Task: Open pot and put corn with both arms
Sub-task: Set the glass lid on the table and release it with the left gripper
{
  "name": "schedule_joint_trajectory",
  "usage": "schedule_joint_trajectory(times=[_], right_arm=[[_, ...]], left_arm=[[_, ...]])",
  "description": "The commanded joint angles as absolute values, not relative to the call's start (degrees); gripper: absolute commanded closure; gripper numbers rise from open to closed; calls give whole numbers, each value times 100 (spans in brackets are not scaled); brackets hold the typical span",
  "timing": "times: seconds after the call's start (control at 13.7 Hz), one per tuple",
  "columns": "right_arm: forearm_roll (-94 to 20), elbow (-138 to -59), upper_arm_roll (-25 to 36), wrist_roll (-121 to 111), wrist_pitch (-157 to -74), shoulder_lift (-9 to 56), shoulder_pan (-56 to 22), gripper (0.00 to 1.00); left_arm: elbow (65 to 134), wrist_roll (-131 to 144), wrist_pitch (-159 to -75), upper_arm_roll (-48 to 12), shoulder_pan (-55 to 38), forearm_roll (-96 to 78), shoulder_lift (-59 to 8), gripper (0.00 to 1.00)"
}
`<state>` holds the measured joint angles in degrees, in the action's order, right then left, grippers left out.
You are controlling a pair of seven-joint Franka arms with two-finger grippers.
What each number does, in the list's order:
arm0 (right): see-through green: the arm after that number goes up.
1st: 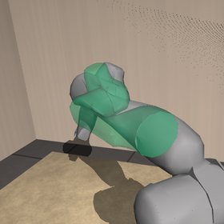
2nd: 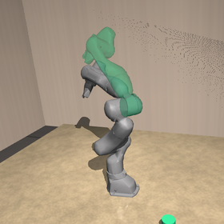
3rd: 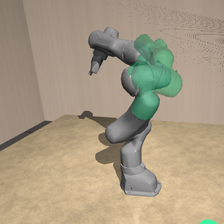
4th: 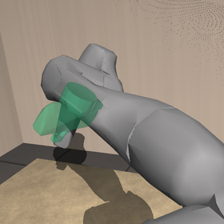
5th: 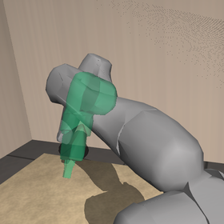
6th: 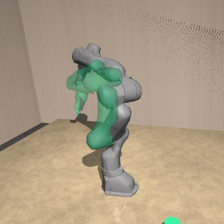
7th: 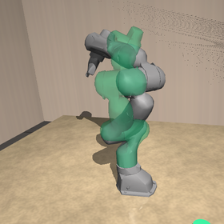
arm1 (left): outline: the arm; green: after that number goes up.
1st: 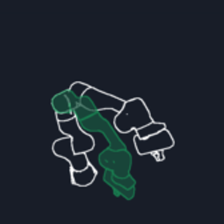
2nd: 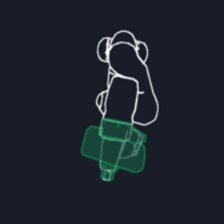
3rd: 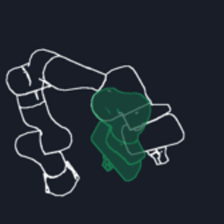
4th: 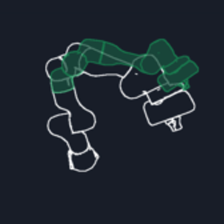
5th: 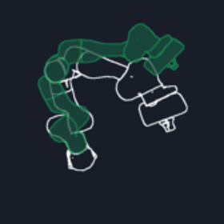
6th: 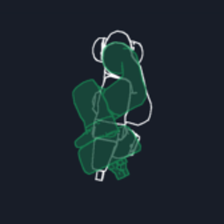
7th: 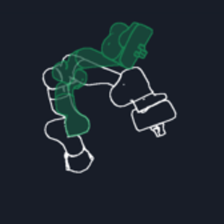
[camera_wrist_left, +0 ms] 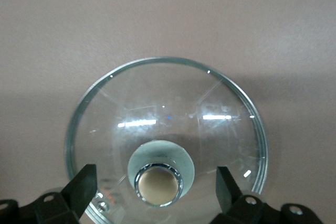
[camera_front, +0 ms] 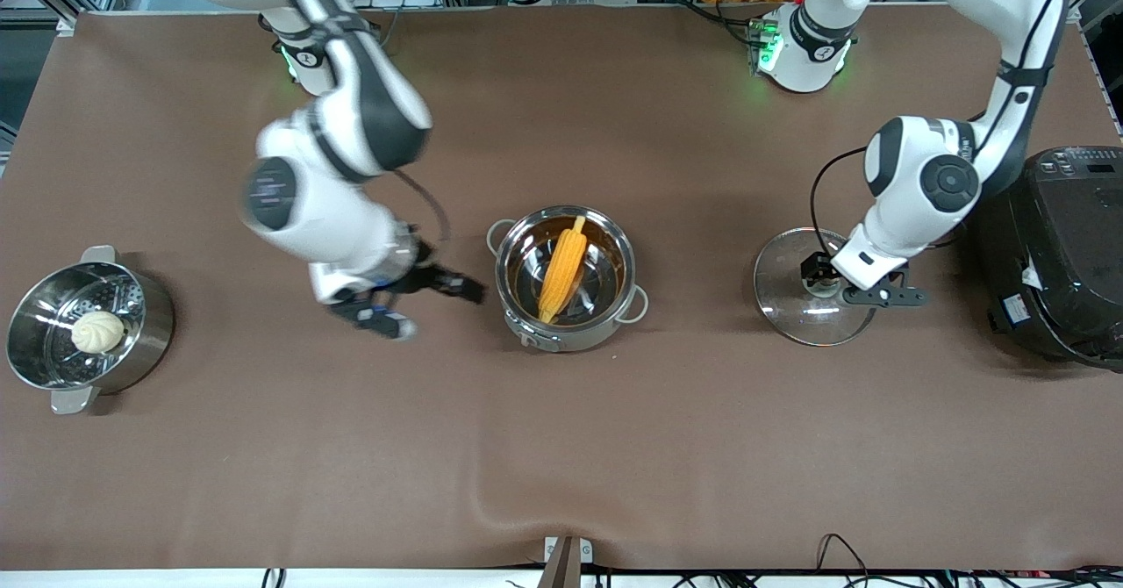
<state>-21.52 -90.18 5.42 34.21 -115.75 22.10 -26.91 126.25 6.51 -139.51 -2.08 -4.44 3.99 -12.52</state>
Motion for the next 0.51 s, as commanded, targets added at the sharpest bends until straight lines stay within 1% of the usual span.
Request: schedule_joint_trajectory(times=[0.0,0.15,0.22,0.29,0.44], right_arm=[[-2101,-9149,439,2447,-10805,1628,-1849,0],[-1778,-9219,457,1805,-10513,1320,-1540,0],[-1236,-9220,448,1558,-10303,1240,-1495,0],[-778,-9211,440,1469,-10127,1170,-1477,0],[-572,-9150,457,1415,-9845,933,-1424,0]], left_arm=[[11413,580,-12197,-281,-378,457,-924,0],[10499,580,-11018,-281,-378,414,-827,0],[10033,580,-10499,-273,-369,317,-791,0],[9593,571,-10059,-264,-343,247,-774,0],[8968,606,-9434,-272,-360,176,-730,0]])
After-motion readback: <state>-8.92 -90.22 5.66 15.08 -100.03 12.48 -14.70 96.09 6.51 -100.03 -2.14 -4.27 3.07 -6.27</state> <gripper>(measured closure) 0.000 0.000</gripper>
